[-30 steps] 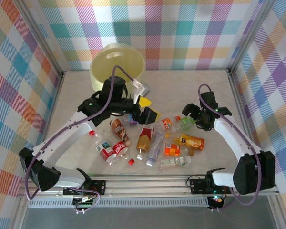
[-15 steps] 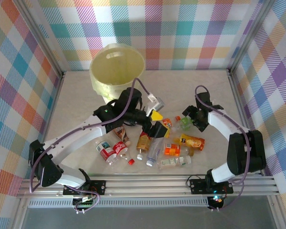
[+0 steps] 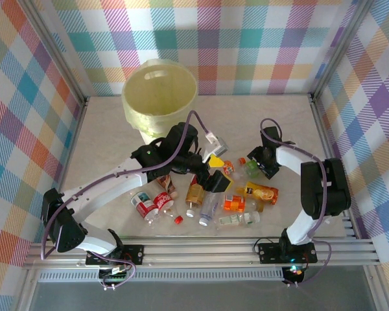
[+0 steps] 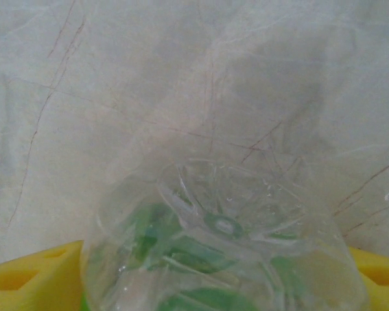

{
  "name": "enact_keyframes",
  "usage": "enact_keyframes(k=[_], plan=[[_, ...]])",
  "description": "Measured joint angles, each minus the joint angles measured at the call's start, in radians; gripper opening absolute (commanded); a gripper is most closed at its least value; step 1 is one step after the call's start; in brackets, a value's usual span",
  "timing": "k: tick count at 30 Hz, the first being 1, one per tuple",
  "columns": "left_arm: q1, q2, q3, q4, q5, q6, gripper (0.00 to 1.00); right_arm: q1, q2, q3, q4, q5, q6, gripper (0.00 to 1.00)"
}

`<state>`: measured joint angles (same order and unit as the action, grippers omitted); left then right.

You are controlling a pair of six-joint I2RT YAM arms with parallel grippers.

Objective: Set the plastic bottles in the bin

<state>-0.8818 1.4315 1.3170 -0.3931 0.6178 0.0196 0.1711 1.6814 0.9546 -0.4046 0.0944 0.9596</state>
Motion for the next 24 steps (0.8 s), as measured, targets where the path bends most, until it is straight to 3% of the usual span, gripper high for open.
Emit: enact_keyframes(k=[11,19,24], plan=[[-0.001,0.0,0.0,-0.005,-0.007,0.004,1.0,0.0,0.034,0.037,0.034,0.026,0.001,0.61],[-0.001,0.011,0.001,-0.005,-0.01,0.001,1.0,0.0,0.013,0.05,0.075,0.064,-0.044,0.58],[-0.001,0.038,0.004,-0.004,-0.021,-0.036,1.0,0.0,-0.103,0.054,0.1,0.086,-0.108,0.57]])
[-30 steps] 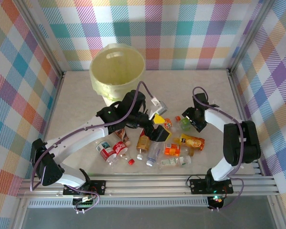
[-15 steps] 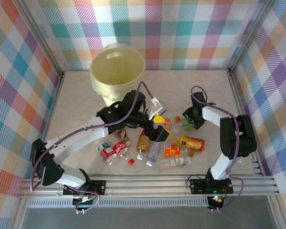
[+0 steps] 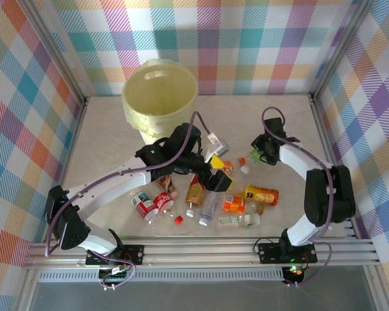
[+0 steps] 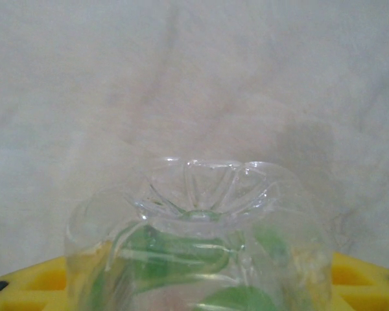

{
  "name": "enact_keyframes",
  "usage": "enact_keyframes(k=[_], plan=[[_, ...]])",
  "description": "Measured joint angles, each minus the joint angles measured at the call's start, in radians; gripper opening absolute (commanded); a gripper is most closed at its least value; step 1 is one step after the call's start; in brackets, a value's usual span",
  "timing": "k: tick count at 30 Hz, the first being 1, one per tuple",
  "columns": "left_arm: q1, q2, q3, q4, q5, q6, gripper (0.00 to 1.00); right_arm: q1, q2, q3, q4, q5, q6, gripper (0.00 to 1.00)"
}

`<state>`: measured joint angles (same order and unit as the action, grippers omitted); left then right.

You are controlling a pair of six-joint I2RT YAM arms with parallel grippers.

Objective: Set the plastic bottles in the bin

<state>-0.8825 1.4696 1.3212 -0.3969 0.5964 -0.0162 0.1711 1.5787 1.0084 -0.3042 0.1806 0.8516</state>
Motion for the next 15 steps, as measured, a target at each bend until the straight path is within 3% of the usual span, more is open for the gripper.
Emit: enact_keyframes(k=[8,15], plan=[[0.0,0.041,0.013,0.016,-0.019,-0.108,1.0,0.023,-0.181,0.038,0.036,-0.008,-0.099,0.56],[0.0,0.058,0.013,0.043,-0.041,-0.162,1.0,0.141,-0.29,0.082,0.031,-0.043,-0.154,0.56]])
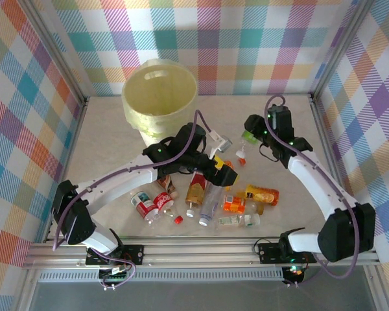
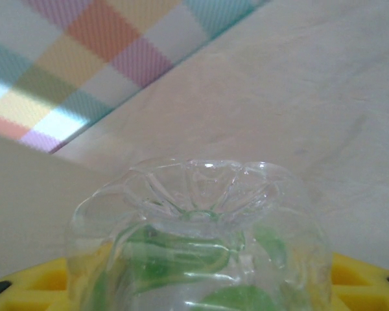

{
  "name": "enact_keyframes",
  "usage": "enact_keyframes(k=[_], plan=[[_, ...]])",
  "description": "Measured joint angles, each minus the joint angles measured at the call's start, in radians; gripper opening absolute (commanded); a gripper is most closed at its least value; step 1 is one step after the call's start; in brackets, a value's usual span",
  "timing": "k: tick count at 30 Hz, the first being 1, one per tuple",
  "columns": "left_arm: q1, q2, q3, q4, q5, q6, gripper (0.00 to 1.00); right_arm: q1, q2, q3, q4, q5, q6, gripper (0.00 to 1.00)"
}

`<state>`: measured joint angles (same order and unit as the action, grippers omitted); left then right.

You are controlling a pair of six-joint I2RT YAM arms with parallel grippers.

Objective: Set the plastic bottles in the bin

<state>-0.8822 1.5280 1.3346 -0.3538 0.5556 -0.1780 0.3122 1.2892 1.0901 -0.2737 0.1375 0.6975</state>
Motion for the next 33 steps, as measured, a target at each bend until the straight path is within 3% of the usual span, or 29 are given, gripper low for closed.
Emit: enact_keyframes(k=[6,15,33], plan=[[0.012,0.001,-0.005,0.045,-0.03,-0.048,1.0,0.088,-0.089,0.004,-0.019,-0.027,-0.003,0.56],[0.03,0.0,-0.019,0.079,-0.106,-0.089,0.99,0.139,-0.171,0.004,-0.049,-0.075,0.009,0.56],[0.05,-0.034,-0.086,0.185,-0.101,-0.145,0.84,0.212,-0.188,-0.036,-0.042,-0.188,0.076,0.56]])
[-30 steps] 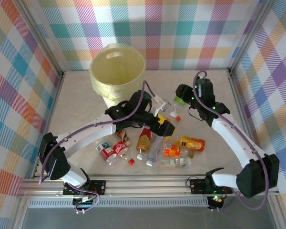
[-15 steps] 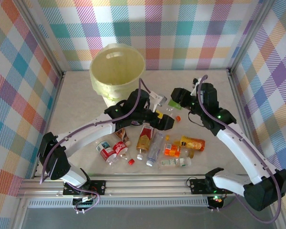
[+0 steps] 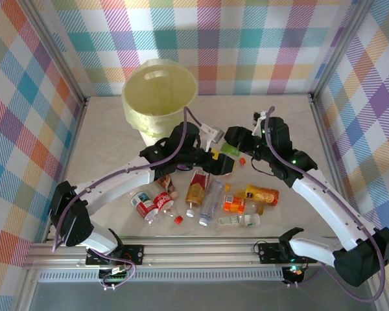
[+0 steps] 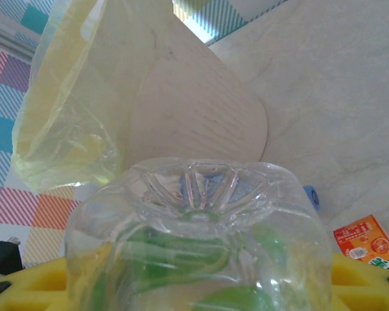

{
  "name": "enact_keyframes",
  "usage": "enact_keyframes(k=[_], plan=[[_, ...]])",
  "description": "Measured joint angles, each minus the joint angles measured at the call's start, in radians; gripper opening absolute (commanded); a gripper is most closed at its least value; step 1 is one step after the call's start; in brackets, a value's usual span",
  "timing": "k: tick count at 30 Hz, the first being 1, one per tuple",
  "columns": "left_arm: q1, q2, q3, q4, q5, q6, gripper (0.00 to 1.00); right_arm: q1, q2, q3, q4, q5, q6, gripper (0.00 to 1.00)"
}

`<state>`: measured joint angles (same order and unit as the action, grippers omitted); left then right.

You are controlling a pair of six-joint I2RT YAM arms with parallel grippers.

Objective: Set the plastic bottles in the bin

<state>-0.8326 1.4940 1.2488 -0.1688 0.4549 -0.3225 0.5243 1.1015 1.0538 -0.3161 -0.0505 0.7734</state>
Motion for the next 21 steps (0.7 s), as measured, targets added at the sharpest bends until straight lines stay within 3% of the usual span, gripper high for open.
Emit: enact_keyframes(k=[15,21], plan=[[0.023,-0.016,-0.01,0.042,0.018,-0.057,0.6,0.063,0.0,-0.007,0.032,0.047,0.008,0.56],[0.025,-0.016,-0.01,0.042,0.026,-0.06,0.57,0.071,0.0,-0.009,0.035,0.062,0.008,0.6]])
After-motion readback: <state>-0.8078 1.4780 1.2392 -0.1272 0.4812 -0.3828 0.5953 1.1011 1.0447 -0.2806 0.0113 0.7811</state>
